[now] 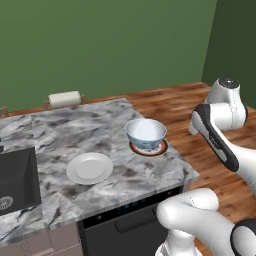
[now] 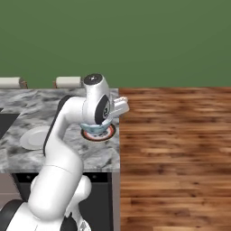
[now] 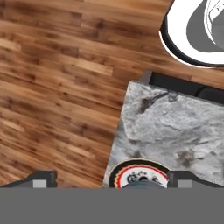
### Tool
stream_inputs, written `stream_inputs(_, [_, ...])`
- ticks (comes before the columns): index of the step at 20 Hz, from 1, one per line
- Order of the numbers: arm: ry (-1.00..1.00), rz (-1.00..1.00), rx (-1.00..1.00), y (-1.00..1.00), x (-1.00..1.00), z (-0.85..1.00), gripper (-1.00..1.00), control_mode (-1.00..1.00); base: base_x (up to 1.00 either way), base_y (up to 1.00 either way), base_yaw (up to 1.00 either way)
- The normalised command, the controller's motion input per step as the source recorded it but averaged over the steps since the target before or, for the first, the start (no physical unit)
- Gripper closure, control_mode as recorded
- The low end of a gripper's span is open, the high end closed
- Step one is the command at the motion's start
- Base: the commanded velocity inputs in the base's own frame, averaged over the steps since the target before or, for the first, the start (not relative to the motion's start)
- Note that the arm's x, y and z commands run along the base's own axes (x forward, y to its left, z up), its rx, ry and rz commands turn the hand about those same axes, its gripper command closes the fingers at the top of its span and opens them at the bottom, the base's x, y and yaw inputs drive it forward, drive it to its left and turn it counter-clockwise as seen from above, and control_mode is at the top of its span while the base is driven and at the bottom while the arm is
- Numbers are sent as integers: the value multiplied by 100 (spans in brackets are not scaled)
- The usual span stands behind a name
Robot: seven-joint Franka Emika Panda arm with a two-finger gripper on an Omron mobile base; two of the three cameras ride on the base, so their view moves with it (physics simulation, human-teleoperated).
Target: Move the bowls from the cabinet to the plates on the dining table.
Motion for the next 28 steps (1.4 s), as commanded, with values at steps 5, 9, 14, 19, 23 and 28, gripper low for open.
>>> stream_inputs(5, [0, 0, -1, 14, -40, -28, -100, -100, 0, 0, 0])
stream_inputs(9, [0, 0, 0, 0, 0, 0, -100, 100, -82, 16, -1])
stream_inputs(14, [0, 0, 0, 0, 0, 0, -100, 100, -98, 9, -7])
stream_inputs(19, [0, 0, 0, 0, 0, 0, -100, 100, -61, 0, -21])
stream_inputs(23, [0, 0, 0, 0, 0, 0, -100, 100, -13, 0, -47])
stream_inputs(28, [0, 0, 0, 0, 0, 0, -100, 100, 0, 0, -70])
